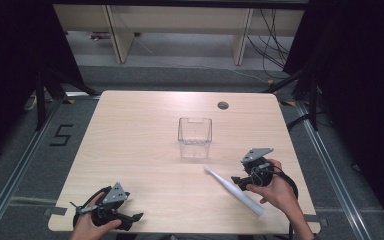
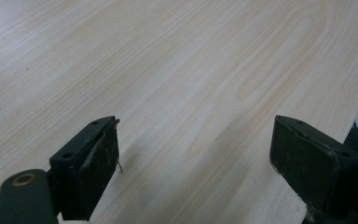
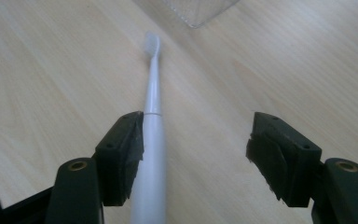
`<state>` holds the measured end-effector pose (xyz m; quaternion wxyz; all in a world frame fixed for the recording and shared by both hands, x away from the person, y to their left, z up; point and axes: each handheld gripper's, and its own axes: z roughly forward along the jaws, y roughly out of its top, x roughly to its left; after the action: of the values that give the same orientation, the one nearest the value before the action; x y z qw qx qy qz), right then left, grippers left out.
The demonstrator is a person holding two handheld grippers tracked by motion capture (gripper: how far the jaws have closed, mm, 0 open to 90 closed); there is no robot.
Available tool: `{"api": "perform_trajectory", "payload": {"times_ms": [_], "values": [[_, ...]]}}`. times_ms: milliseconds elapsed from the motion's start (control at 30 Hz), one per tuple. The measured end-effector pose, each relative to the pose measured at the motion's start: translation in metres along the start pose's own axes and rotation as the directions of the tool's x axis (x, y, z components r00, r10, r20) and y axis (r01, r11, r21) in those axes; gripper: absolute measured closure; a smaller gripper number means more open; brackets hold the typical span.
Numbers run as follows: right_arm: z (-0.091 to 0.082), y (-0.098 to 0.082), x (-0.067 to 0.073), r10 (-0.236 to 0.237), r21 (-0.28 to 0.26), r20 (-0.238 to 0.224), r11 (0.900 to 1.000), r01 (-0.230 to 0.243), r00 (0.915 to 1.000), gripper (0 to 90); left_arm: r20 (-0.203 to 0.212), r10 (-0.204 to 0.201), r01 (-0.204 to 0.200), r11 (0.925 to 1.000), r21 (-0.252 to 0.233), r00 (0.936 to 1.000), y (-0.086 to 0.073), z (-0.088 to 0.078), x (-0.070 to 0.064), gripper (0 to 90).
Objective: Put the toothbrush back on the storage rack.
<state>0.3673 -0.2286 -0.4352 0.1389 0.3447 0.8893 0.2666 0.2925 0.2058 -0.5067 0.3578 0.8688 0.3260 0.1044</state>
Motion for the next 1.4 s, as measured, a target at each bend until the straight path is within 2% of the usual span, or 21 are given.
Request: {"api": "perform_trajectory", "payload": {"times_ms": [67,133,267,300,367,400,433,467,567,600,667,700,733,933,1000,1033,1100,1167,1300,1367,1400], "values": [[0.002,0.001,0.001,-0.001,-0.007,0.004,1.000,0.001,1.0000,35.8,-0.004,0.003,-0.003,1.0000,0.003,1.0000,0.000,0.000,0.001,15.1],[0.005,0.005,0.002,-0.029,0.018,-0.017,0.999,0.029,0.9994,35.9,-0.002,-0.006,0.006,1.0000,0.008,1.0000,-0.001,0.001,0.000,15.1],[0.008,0.006,0.006,-0.031,0.040,-0.032,0.999,0.032,0.9990,35.9,-0.001,0.001,-0.001,1.0000,0.005,1.0000,0.000,0.001,0.000,15.1],[0.011,0.007,0.009,-0.032,0.062,-0.037,0.997,0.034,0.9988,36.4,-0.001,0.002,-0.002,1.0000,0.005,1.0000,0.000,0.000,0.000,15.2],[0.013,0.008,0.008,-0.066,0.065,-0.051,0.996,0.069,0.9965,36.9,-0.004,0.001,-0.001,1.0000,0.006,1.0000,-0.001,0.000,0.000,15.1],[0.013,0.008,0.011,-0.030,0.080,-0.052,0.996,0.034,0.9982,37.5,-0.004,0.001,-0.001,1.0000,0.006,1.0000,0.000,0.000,0.000,15.1],[0.015,0.008,0.009,-0.061,0.081,-0.055,0.995,0.065,0.9966,38.2,-0.002,0.002,-0.002,1.0000,0.008,1.0000,0.000,0.000,0.000,15.1],[0.015,0.008,0.009,-0.061,0.081,-0.055,0.995,0.065,0.9966,38.2,-0.002,0.002,-0.002,1.0000,0.008,1.0000,0.000,0.000,0.000,15.1],[0.020,0.007,0.012,-0.068,0.129,-0.059,0.989,0.075,0.9959,41.2,0.000,0.005,-0.005,1.0000,0.006,1.0000,0.000,0.001,0.000,15.1],[0.021,0.006,0.014,-0.058,0.150,-0.060,0.986,0.066,0.9965,42.0,-0.002,0.001,-0.001,1.0000,0.006,1.0000,0.000,0.001,0.000,15.1],[0.022,0.006,0.014,-0.070,0.158,-0.062,0.984,0.079,0.9956,42.7,-0.001,0.003,-0.003,1.0000,0.007,1.0000,0.000,0.000,0.000,15.1],[0.025,0.005,0.016,-0.060,0.186,-0.068,0.980,0.072,0.9959,45.5,-0.004,-0.003,0.003,1.0000,0.006,1.0000,0.000,0.001,0.000,15.1],[0.026,0.005,0.015,-0.087,0.182,-0.072,0.978,0.098,0.9937,46.1,0.000,0.000,0.000,1.0000,0.008,1.0000,0.000,0.001,0.000,15.1],[0.030,0.004,0.016,-0.076,0.216,-0.069,0.972,0.090,0.9947,50.0,-0.002,0.002,-0.002,1.0000,0.004,1.0000,0.000,0.000,0.000,15.1],[0.030,0.005,0.017,-0.058,0.224,-0.081,0.972,0.075,0.9950,52.2,-0.002,-0.002,0.002,1.0000,0.006,1.0000,0.000,0.000,0.000,15.1],[0.032,0.005,0.015,-0.084,0.227,-0.083,0.969,0.101,0.9930,54.6,-0.002,-0.004,0.004,1.0000,0.007,1.0000,0.000,0.001,0.000,15.1],[0.033,0.005,0.017,-0.074,0.231,-0.078,0.969,0.090,0.9943,55.2,0.000,0.000,0.000,1.0000,0.006,1.0000,0.000,0.001,0.000,15.1],[0.037,0.005,0.016,-0.094,0.250,-0.095,0.961,0.115,0.9910,57.7,-0.001,0.001,-0.001,1.0000,0.006,1.0000,0.000,0.000,-0.001,15.1],[0.039,0.005,0.017,-0.079,0.257,-0.094,0.961,0.100,0.9925,59.7,-0.003,0.002,-0.002,1.0000,0.006,1.0000,0.000,0.000,0.000,15.1],[0.039,0.006,0.017,-0.086,0.257,-0.096,0.960,0.108,0.9916,59.9,-0.001,-0.001,0.001,1.0000,0.008,1.0000,0.000,0.001,0.000,15.1],[0.040,0.006,0.016,-0.093,0.268,-0.094,0.957,0.115,0.9912,60.7,-0.001,0.000,0.000,1.0000,0.009,1.0000,0.000,0.001,0.000,15.1]]}}
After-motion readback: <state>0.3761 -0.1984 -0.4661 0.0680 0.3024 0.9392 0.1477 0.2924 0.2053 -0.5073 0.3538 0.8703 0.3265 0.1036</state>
